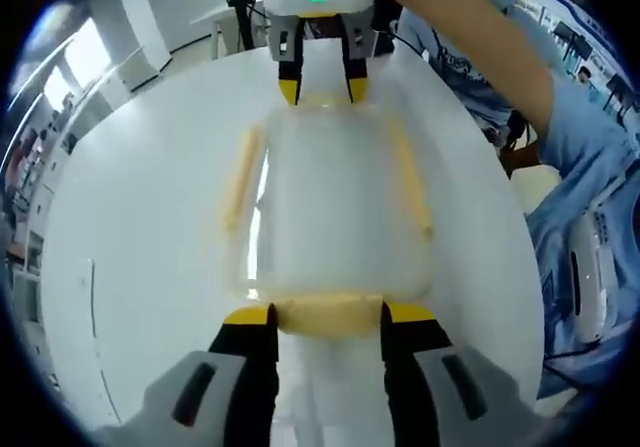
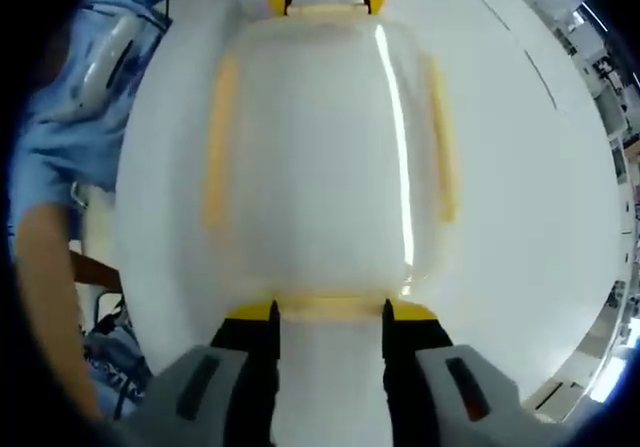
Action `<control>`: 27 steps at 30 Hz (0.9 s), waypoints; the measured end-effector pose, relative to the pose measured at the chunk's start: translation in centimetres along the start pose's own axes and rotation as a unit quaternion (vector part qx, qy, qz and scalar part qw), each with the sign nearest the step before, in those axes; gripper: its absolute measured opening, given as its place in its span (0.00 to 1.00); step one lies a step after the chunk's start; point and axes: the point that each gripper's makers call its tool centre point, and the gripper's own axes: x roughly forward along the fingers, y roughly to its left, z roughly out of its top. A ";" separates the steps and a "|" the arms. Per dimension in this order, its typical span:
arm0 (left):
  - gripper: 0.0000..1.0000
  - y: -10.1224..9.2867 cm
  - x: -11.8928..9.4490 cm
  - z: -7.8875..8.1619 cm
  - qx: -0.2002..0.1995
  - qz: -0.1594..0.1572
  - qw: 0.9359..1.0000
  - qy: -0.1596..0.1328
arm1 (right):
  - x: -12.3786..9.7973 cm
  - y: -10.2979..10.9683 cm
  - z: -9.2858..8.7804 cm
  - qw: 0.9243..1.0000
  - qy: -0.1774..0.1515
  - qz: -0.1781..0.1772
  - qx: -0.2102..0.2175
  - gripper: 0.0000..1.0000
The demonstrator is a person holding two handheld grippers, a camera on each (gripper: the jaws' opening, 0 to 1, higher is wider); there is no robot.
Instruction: Snap each plastic latch of the storage box into its locked position after aligning the lid with the box until every specified latch is closed and the lid sits flush.
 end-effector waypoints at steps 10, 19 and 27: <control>0.39 0.0 -0.3 0.1 0.011 -0.004 1.000 0.004 | 0.1 0.5 0.4 1.000 -0.016 -0.007 0.003 0.39; 0.39 -0.3 -0.8 0.1 0.014 -0.011 1.000 -0.007 | -0.6 1.3 0.9 0.999 -0.029 -0.015 0.007 0.39; 0.39 -0.5 -1.2 0.1 0.019 -0.010 1.000 -0.007 | -0.8 1.6 1.1 0.999 -0.034 -0.017 0.008 0.39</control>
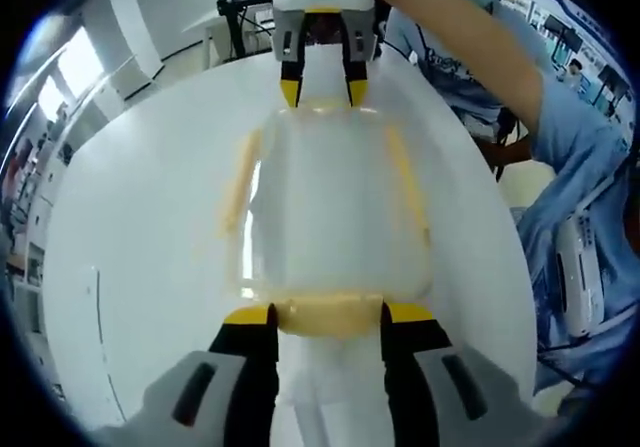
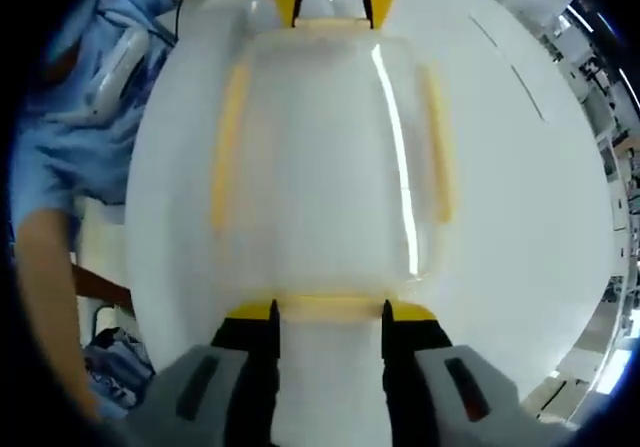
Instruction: Snap each plastic latch of the storage box into its locked position after aligning the lid with the box until every specified latch is closed and the lid sits flush.
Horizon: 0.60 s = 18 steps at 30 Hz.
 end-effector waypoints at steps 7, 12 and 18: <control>0.39 -0.3 -1.0 -0.2 -0.001 0.001 1.000 -0.005 | -0.9 0.2 0.8 1.000 0.000 -0.007 -0.003 0.39; 0.39 -0.6 -2.3 -0.5 0.000 0.003 1.000 -0.010 | -1.9 0.5 1.9 1.000 -0.001 -0.009 -0.004 0.39; 0.39 -1.0 -4.2 -1.3 -0.001 0.008 1.000 -0.012 | -2.9 0.6 3.6 1.000 -0.016 -0.014 -0.012 0.39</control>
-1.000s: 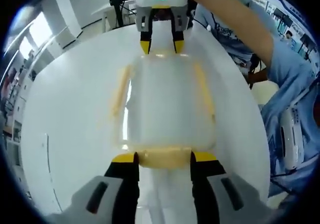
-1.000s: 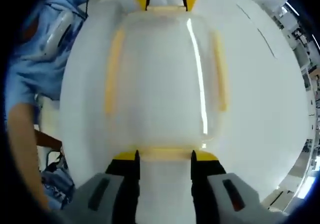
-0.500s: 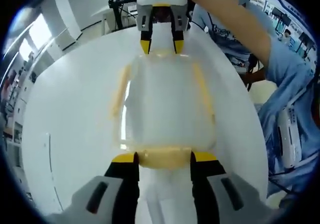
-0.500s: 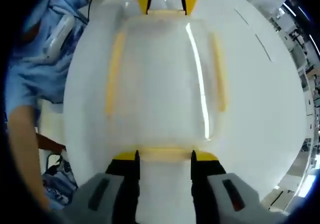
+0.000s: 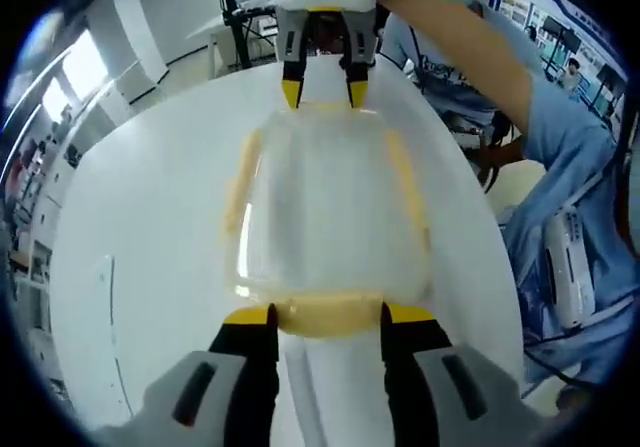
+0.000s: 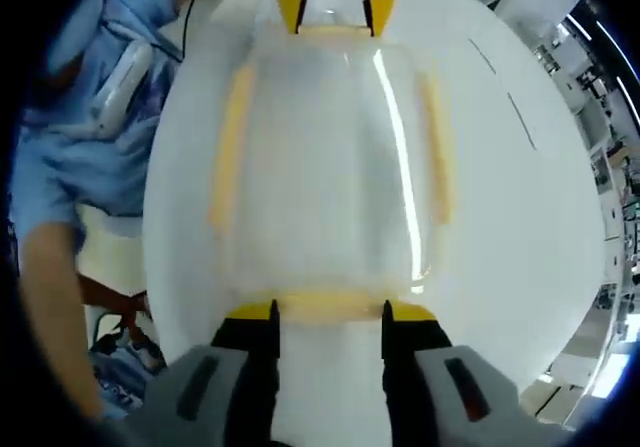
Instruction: Snap each plastic latch of the storage box into its locked position after aligning the lid with the box until every specified latch is closed and the lid sits flush.
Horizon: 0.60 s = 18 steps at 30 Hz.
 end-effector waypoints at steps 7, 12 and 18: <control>0.39 -0.6 -1.5 -0.7 -0.003 0.001 1.000 0.003 | -0.7 0.4 1.5 1.000 -0.011 0.003 -0.002 0.39; 0.39 -1.2 -2.6 -1.3 -0.005 0.000 1.000 0.003 | -1.1 1.2 2.9 1.000 -0.015 0.006 -0.004 0.39; 0.39 -1.4 -3.6 -2.6 -0.010 0.001 1.000 0.008 | -0.8 1.3 4.7 1.000 -0.023 0.007 -0.009 0.39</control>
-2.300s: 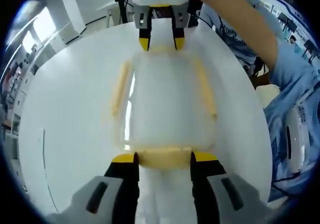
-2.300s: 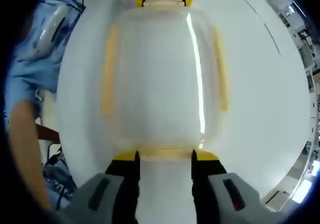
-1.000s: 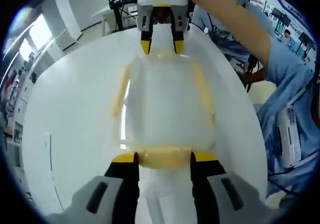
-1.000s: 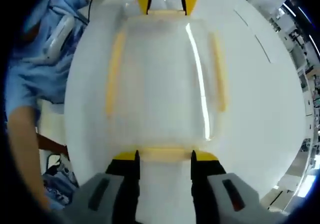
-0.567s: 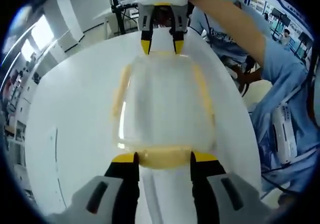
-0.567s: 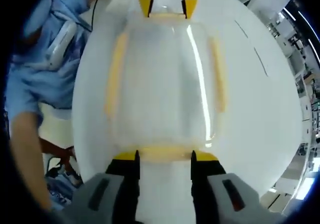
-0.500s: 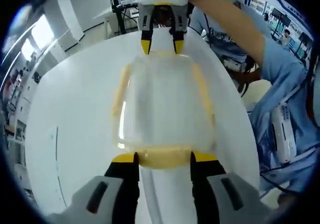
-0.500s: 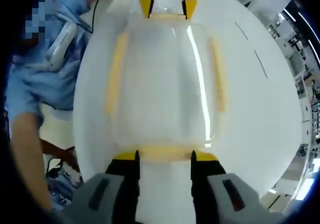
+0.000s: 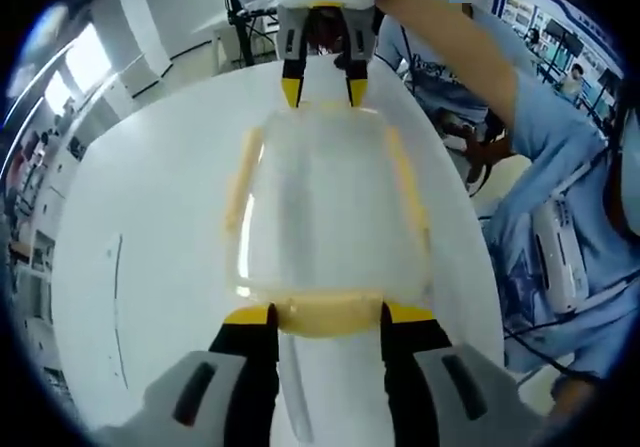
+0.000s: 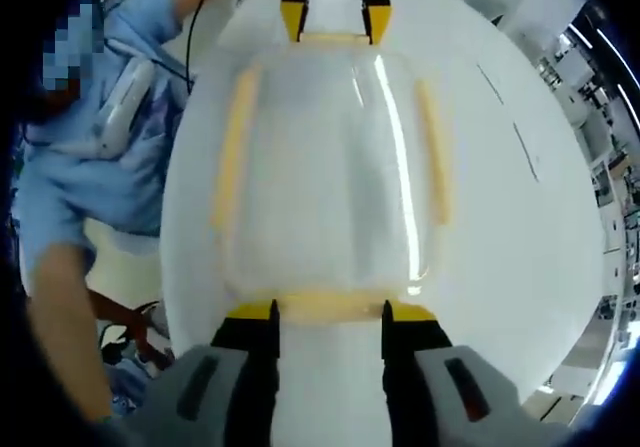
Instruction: Snap each plastic latch of the storage box into its locked position after aligning the lid with the box until every specified latch is closed and the lid sits flush.
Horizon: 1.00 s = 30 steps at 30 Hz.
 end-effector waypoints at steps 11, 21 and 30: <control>0.40 -0.5 -1.9 -2.4 -0.008 -0.004 1.000 0.004 | -0.3 0.1 2.9 1.000 -0.021 0.005 -0.002 0.39; 0.40 -0.2 -3.3 -4.5 -0.011 0.002 1.000 0.001 | -0.3 -0.4 5.5 0.999 -0.048 -0.003 -0.008 0.39; 0.39 -0.6 -4.2 -6.2 -0.023 0.001 1.000 -0.010 | 0.1 -0.5 7.5 0.997 -0.074 0.000 -0.017 0.39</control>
